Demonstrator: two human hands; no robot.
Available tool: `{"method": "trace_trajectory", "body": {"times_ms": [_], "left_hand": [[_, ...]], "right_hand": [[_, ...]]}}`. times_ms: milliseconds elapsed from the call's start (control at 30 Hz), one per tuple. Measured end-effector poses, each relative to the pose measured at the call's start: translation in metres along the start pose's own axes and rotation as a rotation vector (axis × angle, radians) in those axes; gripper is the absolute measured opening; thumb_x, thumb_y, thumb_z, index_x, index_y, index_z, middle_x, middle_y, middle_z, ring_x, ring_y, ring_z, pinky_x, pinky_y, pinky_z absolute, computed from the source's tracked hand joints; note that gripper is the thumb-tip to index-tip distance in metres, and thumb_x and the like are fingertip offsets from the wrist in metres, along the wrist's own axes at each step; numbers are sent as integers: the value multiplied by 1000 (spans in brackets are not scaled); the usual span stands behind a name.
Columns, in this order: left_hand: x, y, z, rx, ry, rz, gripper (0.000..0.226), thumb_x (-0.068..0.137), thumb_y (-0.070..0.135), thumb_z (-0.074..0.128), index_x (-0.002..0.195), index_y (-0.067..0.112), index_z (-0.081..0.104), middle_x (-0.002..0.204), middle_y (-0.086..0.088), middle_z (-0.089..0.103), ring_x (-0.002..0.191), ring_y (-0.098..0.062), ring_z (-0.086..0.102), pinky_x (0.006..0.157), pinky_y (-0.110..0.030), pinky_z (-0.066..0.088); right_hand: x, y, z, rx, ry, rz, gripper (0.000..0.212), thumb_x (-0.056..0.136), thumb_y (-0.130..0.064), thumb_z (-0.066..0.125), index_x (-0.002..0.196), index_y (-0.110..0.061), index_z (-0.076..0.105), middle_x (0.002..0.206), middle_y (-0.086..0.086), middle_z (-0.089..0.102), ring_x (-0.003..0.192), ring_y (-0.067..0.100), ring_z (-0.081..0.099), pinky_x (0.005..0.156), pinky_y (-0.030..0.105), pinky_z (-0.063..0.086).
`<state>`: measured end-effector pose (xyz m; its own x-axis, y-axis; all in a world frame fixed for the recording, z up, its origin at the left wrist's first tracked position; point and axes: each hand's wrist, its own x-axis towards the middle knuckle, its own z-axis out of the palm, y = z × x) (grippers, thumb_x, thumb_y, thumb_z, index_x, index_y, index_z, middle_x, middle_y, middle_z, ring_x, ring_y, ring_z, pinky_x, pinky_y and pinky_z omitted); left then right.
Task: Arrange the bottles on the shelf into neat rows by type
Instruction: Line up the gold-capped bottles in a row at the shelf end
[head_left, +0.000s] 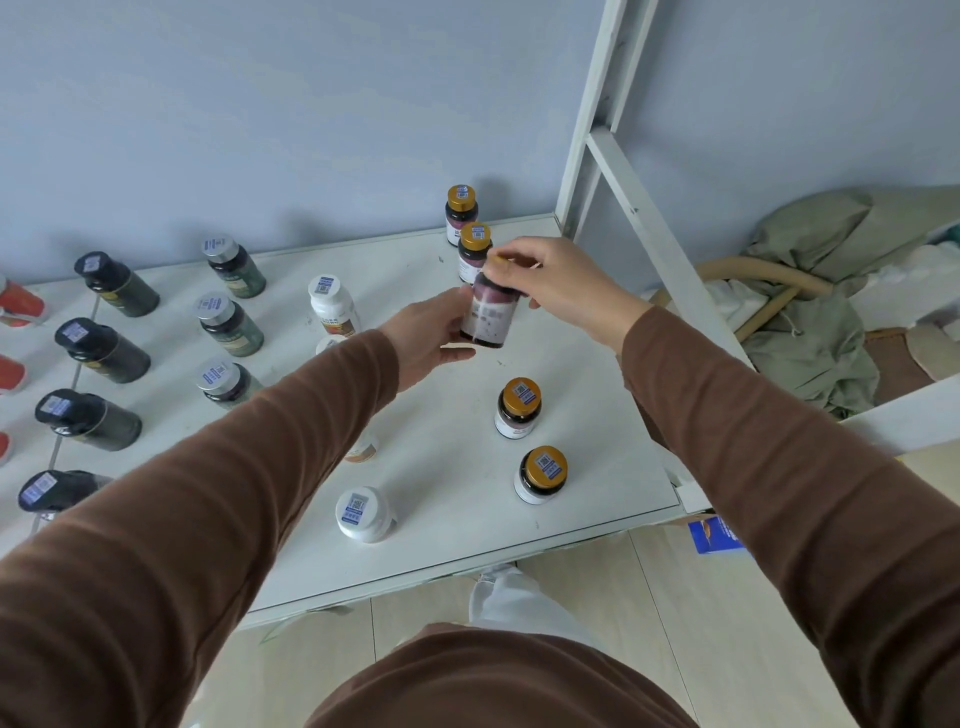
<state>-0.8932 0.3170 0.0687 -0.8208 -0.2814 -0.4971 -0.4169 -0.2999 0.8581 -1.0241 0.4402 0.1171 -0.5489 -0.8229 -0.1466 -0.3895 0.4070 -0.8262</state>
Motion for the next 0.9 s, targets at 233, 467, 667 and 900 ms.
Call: {"method": "trace_trajectory", "body": {"times_ms": [233, 467, 667, 900], "left_hand": [[13, -17, 1, 495, 121, 47, 32, 95, 24, 52, 127, 19, 49, 131, -6, 57, 122, -25, 52, 107, -40, 40], [18, -24, -12, 917, 246, 92, 35, 92, 27, 56, 126, 23, 52, 133, -4, 55, 120, -23, 52, 100, -35, 42], [21, -19, -19, 1067, 299, 163, 37, 92, 31, 55, 127, 23, 50, 133, -4, 54, 120, -25, 49, 101, -38, 41], [40, 4, -26, 1164, 442, 191, 36, 95, 25, 48, 131, 20, 48, 135, -5, 53, 125, -27, 44, 102, -40, 39]], "right_hand": [[-5, 24, 14, -475, -53, -174, 42, 88, -23, 67, 129, -22, 57, 125, 2, 59, 109, 21, 55, 89, 31, 45], [1, 44, 32, -697, -94, -216, 40, 89, -24, 66, 128, -23, 55, 129, 2, 56, 112, 25, 50, 92, 36, 44], [8, 46, 28, -551, -76, -153, 48, 86, -47, 66, 127, -26, 56, 121, -5, 57, 107, 16, 51, 83, 32, 44], [52, 35, 12, -629, 53, -186, 40, 92, -24, 61, 131, -24, 51, 127, 4, 52, 113, 24, 48, 87, 34, 42]]}}
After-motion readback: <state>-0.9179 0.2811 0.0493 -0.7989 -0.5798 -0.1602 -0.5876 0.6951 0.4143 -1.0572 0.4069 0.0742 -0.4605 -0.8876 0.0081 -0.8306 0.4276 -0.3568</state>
